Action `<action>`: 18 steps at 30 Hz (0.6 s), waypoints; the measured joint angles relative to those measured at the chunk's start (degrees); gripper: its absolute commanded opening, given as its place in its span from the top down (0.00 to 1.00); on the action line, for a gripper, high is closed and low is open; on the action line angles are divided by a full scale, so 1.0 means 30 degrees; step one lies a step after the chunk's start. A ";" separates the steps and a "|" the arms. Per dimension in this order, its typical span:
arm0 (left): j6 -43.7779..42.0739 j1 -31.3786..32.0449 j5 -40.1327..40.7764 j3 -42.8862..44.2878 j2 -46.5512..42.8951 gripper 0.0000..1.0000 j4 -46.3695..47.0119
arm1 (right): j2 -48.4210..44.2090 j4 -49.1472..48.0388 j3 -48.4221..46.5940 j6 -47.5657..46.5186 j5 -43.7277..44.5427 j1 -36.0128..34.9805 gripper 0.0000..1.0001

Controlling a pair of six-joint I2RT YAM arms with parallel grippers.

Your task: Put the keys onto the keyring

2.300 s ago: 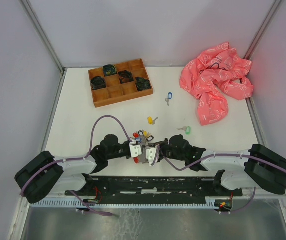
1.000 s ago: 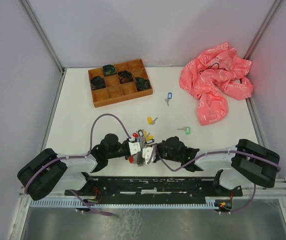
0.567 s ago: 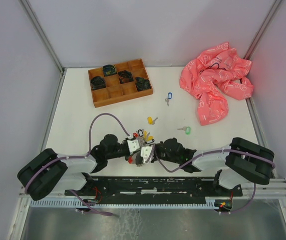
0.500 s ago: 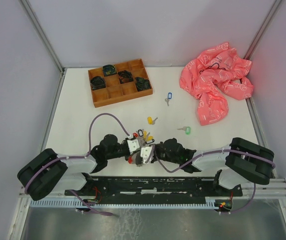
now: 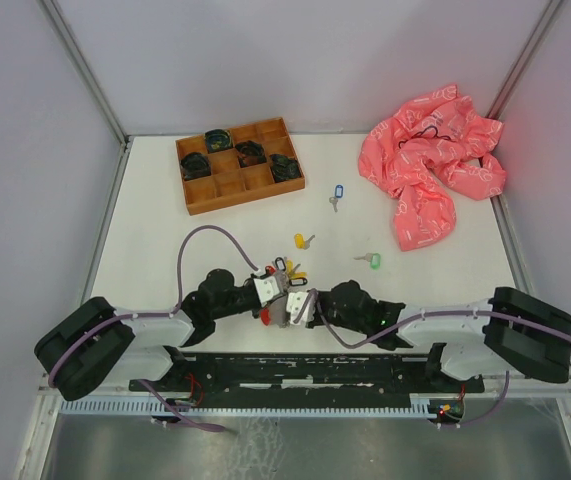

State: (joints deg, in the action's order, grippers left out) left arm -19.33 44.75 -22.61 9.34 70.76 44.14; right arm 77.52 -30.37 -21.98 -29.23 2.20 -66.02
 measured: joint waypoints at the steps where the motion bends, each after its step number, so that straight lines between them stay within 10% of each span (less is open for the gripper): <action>1: 0.0000 0.0000 0.0007 0.0000 0.0000 0.97 0.0102 | -0.0481 0.0641 -0.0073 0.0474 0.0219 -0.0015 0.99; 18: -0.0015 0.0000 0.0597 0.0000 -0.0291 0.97 0.0357 | 0.1056 1.6976 -0.8947 1.2626 0.5377 0.0051 0.99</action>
State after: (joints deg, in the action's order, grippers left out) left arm -19.38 44.75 -20.82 9.34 69.89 45.21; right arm 80.68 20.56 -48.82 8.64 18.33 -65.87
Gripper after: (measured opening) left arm 0.032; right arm 0.013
